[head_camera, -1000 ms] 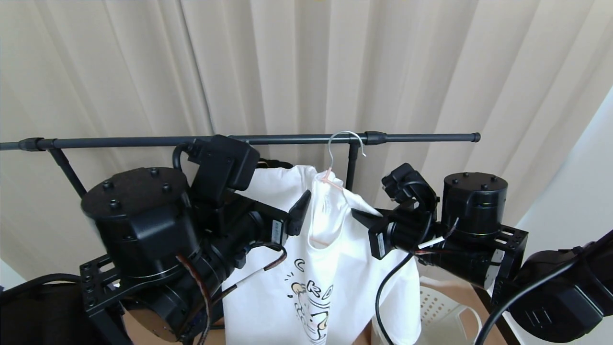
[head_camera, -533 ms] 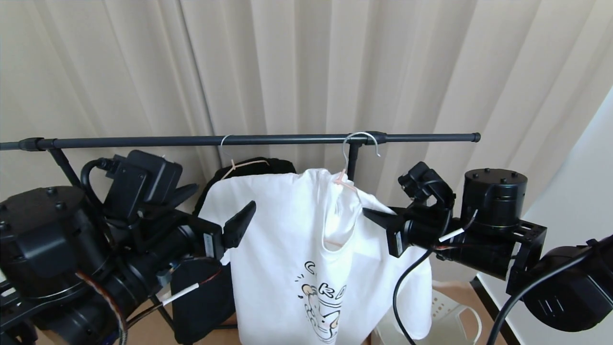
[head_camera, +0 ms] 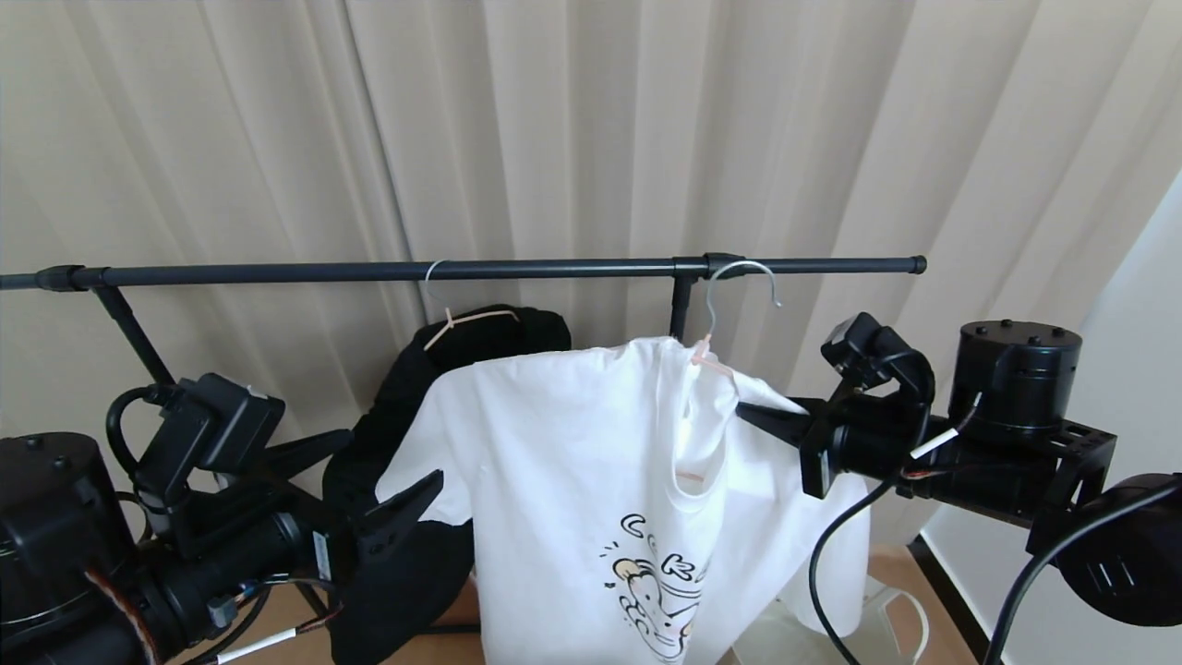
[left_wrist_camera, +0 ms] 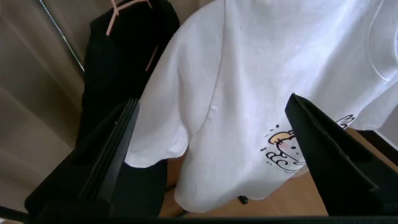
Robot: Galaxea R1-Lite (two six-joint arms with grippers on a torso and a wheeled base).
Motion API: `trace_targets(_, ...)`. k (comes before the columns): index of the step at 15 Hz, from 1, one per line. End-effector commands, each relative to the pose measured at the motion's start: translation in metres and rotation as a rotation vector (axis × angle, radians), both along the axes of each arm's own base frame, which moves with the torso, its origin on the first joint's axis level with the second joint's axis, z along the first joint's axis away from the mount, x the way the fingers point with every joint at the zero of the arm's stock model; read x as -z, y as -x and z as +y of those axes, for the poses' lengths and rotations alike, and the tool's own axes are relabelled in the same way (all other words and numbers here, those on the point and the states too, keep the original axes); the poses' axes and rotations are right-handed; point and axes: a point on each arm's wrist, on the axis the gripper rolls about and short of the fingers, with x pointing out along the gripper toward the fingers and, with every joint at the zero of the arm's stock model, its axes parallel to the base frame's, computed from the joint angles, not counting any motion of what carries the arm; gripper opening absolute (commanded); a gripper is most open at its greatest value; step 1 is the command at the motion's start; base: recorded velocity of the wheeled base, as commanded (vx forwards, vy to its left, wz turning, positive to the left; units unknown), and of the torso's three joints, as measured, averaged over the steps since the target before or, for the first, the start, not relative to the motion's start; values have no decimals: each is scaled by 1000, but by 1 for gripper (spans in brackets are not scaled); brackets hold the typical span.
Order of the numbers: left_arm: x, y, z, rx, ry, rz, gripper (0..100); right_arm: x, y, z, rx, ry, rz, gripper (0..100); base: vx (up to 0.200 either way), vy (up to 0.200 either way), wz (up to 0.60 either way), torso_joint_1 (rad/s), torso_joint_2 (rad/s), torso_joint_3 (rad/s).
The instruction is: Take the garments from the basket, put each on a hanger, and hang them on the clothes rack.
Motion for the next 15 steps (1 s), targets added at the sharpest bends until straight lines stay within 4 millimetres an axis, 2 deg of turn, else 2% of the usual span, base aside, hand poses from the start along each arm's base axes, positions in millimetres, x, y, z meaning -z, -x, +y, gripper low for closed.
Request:
trace_targets(1,10,-4,7,-21,-13,45,100,-5,2,-6,-1,-9,-12,0,0,0,0,0,0,0)
trace_targets(7,26,-18,3,-21,-41,117,100,-11,10,-13,-48,-26,-29,0,0,0,0,0,0,0)
trace_targets(8,26,-20,2,-23,-41,121,0,-12,12,-14,-62,-23,-36,0,0,0,0,0,0,0)
trace_targets(15,29,-29,12,-97,-3,152,0,-16,14,-20,-63,-31,-52,0,0,0,0,0,0,0)
